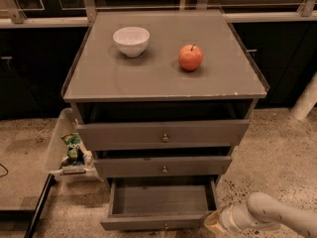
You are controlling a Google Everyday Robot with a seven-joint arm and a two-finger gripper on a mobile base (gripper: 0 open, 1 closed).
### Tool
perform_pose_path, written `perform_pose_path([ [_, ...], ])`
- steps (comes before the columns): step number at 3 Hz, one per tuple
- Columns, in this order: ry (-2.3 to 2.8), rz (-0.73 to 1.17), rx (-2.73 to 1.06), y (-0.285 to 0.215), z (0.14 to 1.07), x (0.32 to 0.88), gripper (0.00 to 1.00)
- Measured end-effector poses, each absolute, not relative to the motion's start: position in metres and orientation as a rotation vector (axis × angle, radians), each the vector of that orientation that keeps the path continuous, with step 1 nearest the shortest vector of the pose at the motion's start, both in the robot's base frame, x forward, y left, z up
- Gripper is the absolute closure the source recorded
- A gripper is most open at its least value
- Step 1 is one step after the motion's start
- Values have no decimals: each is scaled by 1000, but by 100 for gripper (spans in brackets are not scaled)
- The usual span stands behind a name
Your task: Close bottom drawer
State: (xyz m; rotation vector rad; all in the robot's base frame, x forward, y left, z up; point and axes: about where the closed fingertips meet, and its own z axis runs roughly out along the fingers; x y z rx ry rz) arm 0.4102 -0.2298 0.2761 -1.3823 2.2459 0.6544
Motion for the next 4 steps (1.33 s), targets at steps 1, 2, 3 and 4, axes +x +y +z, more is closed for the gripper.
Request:
perform_pose_path([
  [1, 2155, 628, -1412, -218, 261, 407, 100],
  [2, 2072, 584, -1427, -209, 240, 407, 100],
  [3, 2020, 533, -1447, -203, 220, 415, 100],
  [4, 2006, 495, -1466, -202, 199, 425, 100],
])
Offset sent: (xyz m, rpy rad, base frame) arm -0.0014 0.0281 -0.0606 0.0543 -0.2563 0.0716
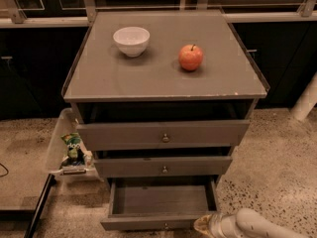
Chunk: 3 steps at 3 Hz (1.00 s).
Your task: Close bottom drawer
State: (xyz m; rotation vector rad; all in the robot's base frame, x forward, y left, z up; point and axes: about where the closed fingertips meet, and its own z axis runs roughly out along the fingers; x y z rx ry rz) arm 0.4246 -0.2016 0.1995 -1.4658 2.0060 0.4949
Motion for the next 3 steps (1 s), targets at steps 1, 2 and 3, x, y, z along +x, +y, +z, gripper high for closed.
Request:
perform_pose_path([
  [1, 2010, 467, -1475, -204, 184, 432, 100],
  [2, 2010, 467, -1475, -203, 184, 432, 81],
  [3, 2010, 467, -1475, -203, 184, 432, 58],
])
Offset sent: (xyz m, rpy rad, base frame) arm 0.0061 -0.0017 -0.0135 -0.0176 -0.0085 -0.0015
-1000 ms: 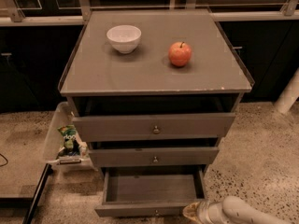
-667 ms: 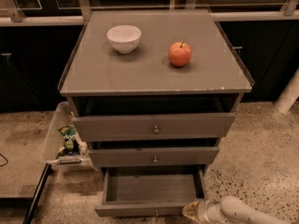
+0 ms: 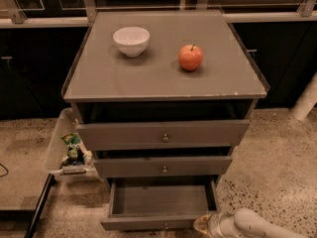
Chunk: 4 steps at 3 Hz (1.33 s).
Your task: Close bottom drawer
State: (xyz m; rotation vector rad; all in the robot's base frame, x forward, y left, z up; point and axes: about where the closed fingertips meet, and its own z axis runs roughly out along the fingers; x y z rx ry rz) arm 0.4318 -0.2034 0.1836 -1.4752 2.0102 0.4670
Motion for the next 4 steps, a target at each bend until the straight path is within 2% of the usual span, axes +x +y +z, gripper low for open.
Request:
perform_pose_path([
  [2, 2010, 467, -1475, -203, 184, 432, 11],
  [3, 2012, 487, -1460, -203, 179, 434, 0],
  [4, 2011, 487, -1460, -203, 179, 433, 19],
])
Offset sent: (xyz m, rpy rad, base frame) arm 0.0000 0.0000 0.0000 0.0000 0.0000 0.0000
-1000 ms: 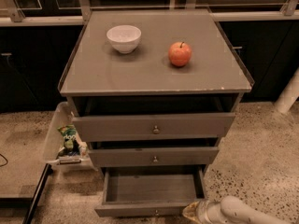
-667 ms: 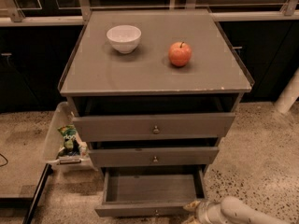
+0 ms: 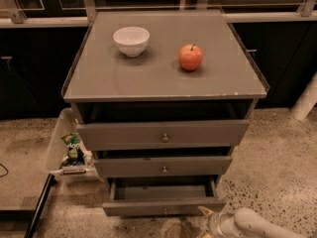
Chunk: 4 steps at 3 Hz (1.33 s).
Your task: Close bottom drawer
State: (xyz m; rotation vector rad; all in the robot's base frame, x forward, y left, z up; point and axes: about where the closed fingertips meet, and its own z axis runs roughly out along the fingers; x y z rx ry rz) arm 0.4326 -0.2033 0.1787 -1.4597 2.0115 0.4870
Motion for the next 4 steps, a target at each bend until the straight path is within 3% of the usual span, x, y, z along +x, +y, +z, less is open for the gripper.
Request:
perform_pose_path([
  [2, 1979, 404, -1504, -203, 150, 518, 66],
  [3, 1979, 404, -1504, -203, 151, 516, 89],
  [4, 1939, 276, -1535, -197, 178, 570, 100],
])
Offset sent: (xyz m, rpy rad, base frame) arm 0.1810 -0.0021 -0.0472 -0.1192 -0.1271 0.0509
